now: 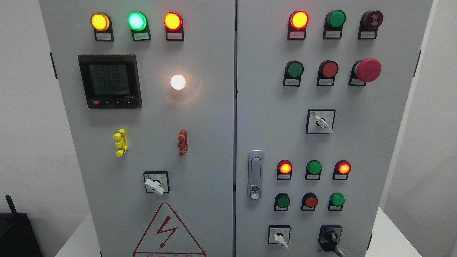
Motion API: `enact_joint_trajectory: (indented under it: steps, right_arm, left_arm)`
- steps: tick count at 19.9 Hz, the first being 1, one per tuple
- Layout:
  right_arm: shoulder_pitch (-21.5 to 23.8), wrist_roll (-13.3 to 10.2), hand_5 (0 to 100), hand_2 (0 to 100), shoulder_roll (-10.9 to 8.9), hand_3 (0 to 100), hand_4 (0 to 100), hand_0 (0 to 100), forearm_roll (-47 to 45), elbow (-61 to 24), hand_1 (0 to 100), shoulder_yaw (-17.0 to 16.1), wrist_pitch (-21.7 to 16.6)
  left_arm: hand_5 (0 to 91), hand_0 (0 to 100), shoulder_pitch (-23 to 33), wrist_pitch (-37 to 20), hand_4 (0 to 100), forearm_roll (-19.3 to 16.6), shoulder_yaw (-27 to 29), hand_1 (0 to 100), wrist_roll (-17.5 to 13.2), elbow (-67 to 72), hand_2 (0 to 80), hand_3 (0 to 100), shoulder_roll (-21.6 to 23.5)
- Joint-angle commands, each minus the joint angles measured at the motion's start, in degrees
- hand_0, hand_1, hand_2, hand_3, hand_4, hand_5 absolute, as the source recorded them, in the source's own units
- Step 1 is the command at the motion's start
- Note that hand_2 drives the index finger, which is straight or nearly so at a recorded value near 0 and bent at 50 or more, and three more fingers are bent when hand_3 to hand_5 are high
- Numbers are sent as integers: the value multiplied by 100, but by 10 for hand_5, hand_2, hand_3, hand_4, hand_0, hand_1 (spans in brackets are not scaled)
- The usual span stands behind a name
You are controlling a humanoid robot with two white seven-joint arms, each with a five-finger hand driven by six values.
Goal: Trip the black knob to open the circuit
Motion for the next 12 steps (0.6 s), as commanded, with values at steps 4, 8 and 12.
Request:
enact_joint_trajectory:
  steps: [4,8,12]
  right_arm:
    - [-22,12,998,75,0,1000,1000,0,0,-31,0,-175,-4]
    - [-22,12,998,77,27,1000,1000,0,0,-58,0,-140,-4]
    - [4,12,998,77,53,1000,1000,0,9,-93,0,-114,-4]
  left_arm:
    - [0,120,0,18,0,0,0,389,0,-143,0,0,0]
    - [0,120,0,18,0,0,0,389,0,-143,0,0,0]
    - [0,120,0,18,0,0,0,389,0,-143,0,0,0]
